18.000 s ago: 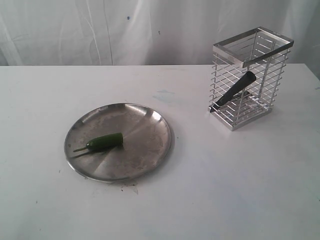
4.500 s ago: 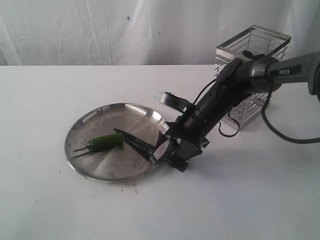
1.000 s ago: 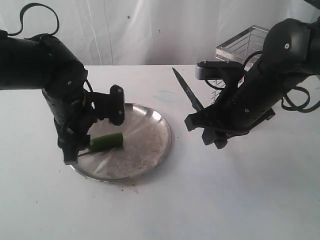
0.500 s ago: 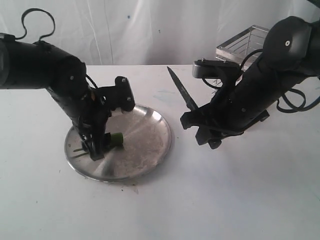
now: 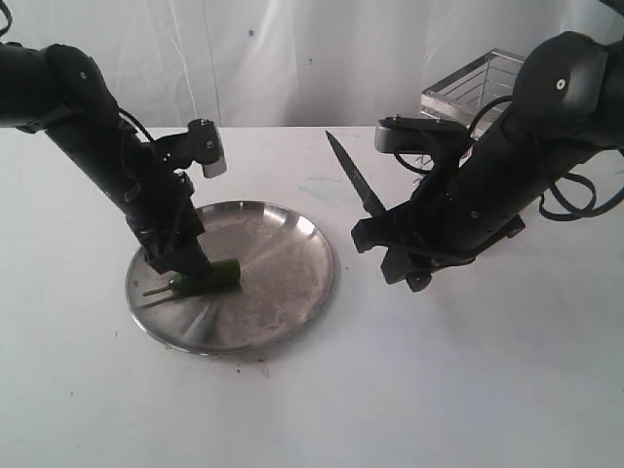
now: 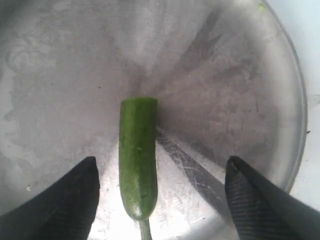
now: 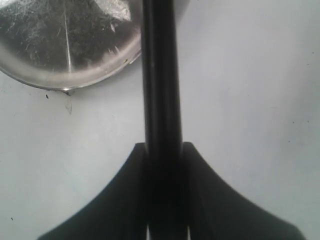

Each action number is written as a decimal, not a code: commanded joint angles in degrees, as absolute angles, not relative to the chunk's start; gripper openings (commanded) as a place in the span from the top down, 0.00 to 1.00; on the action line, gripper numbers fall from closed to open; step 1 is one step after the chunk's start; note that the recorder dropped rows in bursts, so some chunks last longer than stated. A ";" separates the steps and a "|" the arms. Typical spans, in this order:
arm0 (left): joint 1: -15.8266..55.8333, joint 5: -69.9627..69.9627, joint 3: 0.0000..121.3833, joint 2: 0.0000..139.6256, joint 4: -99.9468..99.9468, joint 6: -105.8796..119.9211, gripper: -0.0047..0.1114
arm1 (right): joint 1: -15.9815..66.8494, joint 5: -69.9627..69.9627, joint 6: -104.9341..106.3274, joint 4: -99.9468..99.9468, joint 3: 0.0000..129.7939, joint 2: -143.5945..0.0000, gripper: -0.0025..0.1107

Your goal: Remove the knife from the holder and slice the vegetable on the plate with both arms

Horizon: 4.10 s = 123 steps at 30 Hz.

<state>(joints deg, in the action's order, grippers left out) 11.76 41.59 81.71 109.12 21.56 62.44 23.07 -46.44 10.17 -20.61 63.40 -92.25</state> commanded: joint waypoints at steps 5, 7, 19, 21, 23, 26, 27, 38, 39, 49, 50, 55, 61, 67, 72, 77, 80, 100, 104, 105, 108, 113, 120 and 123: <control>11.74 36.85 81.07 113.43 21.78 69.89 0.34 | 22.80 -46.27 10.75 -21.47 63.90 -92.09 0.98; 11.74 36.80 81.07 114.70 21.78 70.76 0.34 | 22.80 -46.27 10.75 -22.84 63.90 -92.09 0.98; 11.74 41.75 81.07 117.52 20.51 67.44 0.96 | 22.80 -46.67 10.98 -23.32 63.90 -92.09 0.98; 11.74 42.13 81.07 117.52 22.36 64.97 0.96 | 22.80 -46.67 10.98 -23.53 63.90 -92.09 0.98; 11.74 41.83 81.07 117.52 26.42 63.81 0.96 | 22.80 -46.67 10.98 -23.53 63.90 -92.09 0.98; 12.00 41.29 81.07 117.52 31.92 63.81 0.96 | 22.80 -46.82 10.98 -23.53 63.90 -92.09 0.98; 12.09 40.91 81.07 117.52 32.36 63.06 0.96 | 22.80 -46.82 11.26 -23.53 63.90 -92.09 0.98; 12.68 34.27 81.07 117.52 26.16 50.54 0.91 | 22.80 -47.18 11.84 -23.53 63.90 -92.09 0.98; 12.68 33.87 81.07 117.52 24.73 49.14 0.86 | 22.80 -47.18 11.84 -23.53 63.90 -92.09 0.98; 12.68 34.33 81.07 117.52 23.87 47.97 0.43 | 22.80 -47.16 12.53 -23.43 63.90 -92.09 0.98; 12.68 34.33 81.07 117.40 23.87 47.97 0.40 | 22.80 -47.16 12.79 -23.43 63.90 -92.09 0.98; 12.68 34.71 82.10 115.64 23.87 47.97 0.37 | 22.80 -47.74 14.19 -23.32 63.90 -92.09 0.98; 12.68 44.37 84.08 109.25 23.24 38.73 0.39 | 22.80 -49.91 18.56 -23.15 63.90 -92.09 0.98; 12.68 64.58 84.08 102.27 11.80 23.24 0.84 | 22.80 -54.89 19.56 -22.89 61.49 -92.09 0.98; 12.68 69.96 83.53 95.69 11.68 14.59 0.96 | 22.80 -55.03 20.59 -22.89 57.23 -92.09 0.98; 12.68 69.96 75.86 86.33 14.93 14.07 0.96 | 22.80 -55.02 20.38 -23.96 53.01 -92.09 0.98; 12.68 69.96 70.09 79.73 14.57 14.15 0.96 | 23.05 -55.26 19.01 -27.46 51.67 -91.89 0.98; 12.68 21.82 56.09 71.02 21.83 13.81 0.96 | 33.60 -61.47 4.56 -7.78 55.93 -84.45 0.98; 13.25 6.72 56.09 74.05 23.07 17.19 0.96 | 33.60 -60.73 4.95 -6.19 60.52 -87.92 0.98; 13.25 3.95 56.09 75.65 23.07 19.16 0.96 | 33.72 -60.13 5.08 -6.19 62.18 -89.19 0.98; 13.25 1.92 58.40 82.20 23.07 19.18 0.96 | 34.83 -59.04 5.56 -6.31 69.92 -95.43 0.98; 13.25 8.65 66.81 92.87 23.07 18.39 0.96 | 37.15 -58.69 4.76 -7.06 80.59 -107.27 0.98; 13.25 21.96 79.32 104.16 24.12 19.72 0.96 | 37.86 -56.03 0.95 -7.49 83.49 -110.93 0.98; 13.25 22.12 80.13 106.47 25.66 19.72 0.96 | 37.86 -55.11 0.85 -8.35 83.49 -111.04 0.98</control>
<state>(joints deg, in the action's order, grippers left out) 12.85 20.02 79.28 105.01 23.88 19.39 37.81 -56.09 1.50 -7.60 82.89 -111.14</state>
